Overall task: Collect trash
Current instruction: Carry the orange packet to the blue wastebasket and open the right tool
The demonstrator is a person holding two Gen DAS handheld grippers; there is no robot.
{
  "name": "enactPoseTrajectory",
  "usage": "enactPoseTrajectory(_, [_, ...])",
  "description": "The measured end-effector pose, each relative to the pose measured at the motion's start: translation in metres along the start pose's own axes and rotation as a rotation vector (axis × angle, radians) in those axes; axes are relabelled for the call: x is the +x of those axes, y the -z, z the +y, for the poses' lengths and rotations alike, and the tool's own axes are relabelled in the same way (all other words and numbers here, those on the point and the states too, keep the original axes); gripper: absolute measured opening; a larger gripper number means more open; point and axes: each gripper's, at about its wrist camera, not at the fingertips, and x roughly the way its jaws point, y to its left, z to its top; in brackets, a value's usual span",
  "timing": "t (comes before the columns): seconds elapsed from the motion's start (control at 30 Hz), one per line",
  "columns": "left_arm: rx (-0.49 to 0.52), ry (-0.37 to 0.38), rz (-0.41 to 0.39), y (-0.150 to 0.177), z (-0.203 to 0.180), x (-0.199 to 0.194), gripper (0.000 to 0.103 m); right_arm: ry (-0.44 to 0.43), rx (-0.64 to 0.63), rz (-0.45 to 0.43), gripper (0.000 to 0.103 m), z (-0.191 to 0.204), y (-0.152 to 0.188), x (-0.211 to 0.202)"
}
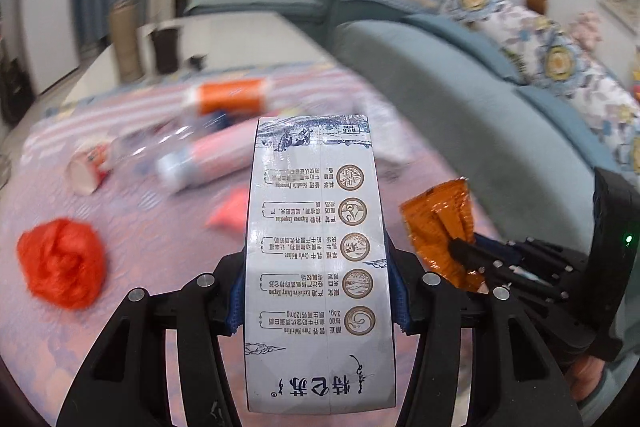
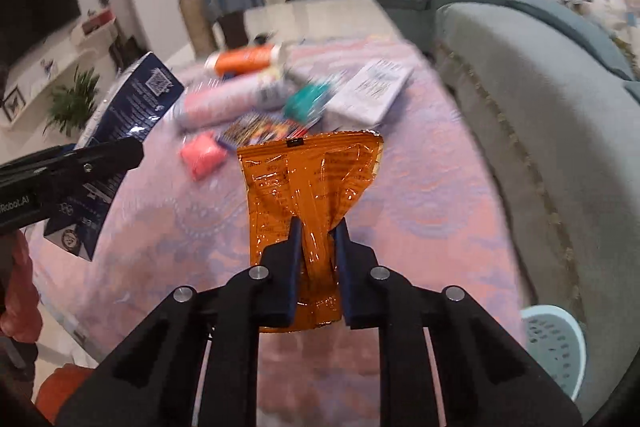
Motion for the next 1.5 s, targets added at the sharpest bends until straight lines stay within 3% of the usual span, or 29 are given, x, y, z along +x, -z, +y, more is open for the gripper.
enactPoseTrajectory(0.23, [0.107, 0.198, -0.037, -0.025, -0.093, 0.001, 0.052, 0.143, 0.126, -0.099, 0.014, -0.070, 0.011, -0.079])
enactPoseTrajectory(0.4, [0.203, 0.322, 0.027, -0.024, -0.175, 0.026, 0.052, 0.277, 0.242, -0.116, 0.014, -0.134, 0.041, -0.120])
enactPoseTrajectory(0.6, [0.346, 0.427, 0.135, 0.005, -0.247, 0.076, 0.052, 0.369, 0.378, -0.026, 0.014, -0.198, 0.089, -0.121])
enactPoseTrajectory(0.73, [0.409, 0.473, 0.222, 0.036, -0.274, 0.110, 0.052, 0.399, 0.447, 0.063, 0.015, -0.226, 0.121, -0.101])
enactPoseTrajectory(1.03, [0.458, 0.504, 0.380, 0.082, -0.298, 0.161, 0.053, 0.410, 0.573, 0.201, 0.025, -0.259, 0.168, -0.061])
enactPoseTrajectory(1.13, [0.452, 0.499, 0.381, 0.084, -0.300, 0.164, 0.060, 0.414, 0.584, 0.218, 0.033, -0.265, 0.170, -0.053])
enactPoseTrajectory(1.23, [0.451, 0.491, 0.375, 0.082, -0.298, 0.161, 0.061, 0.428, 0.589, 0.220, 0.041, -0.262, 0.175, -0.053])
enactPoseTrajectory(1.37, [0.430, 0.496, 0.359, 0.075, -0.287, 0.151, 0.061, 0.429, 0.589, 0.215, 0.043, -0.257, 0.180, -0.061])
enactPoseTrajectory(1.43, [0.419, 0.497, 0.350, 0.073, -0.283, 0.146, 0.061, 0.437, 0.587, 0.216, 0.054, -0.257, 0.181, -0.066])
enactPoseTrajectory(1.5, [0.415, 0.500, 0.343, 0.071, -0.280, 0.142, 0.061, 0.447, 0.586, 0.206, 0.057, -0.255, 0.180, -0.070])
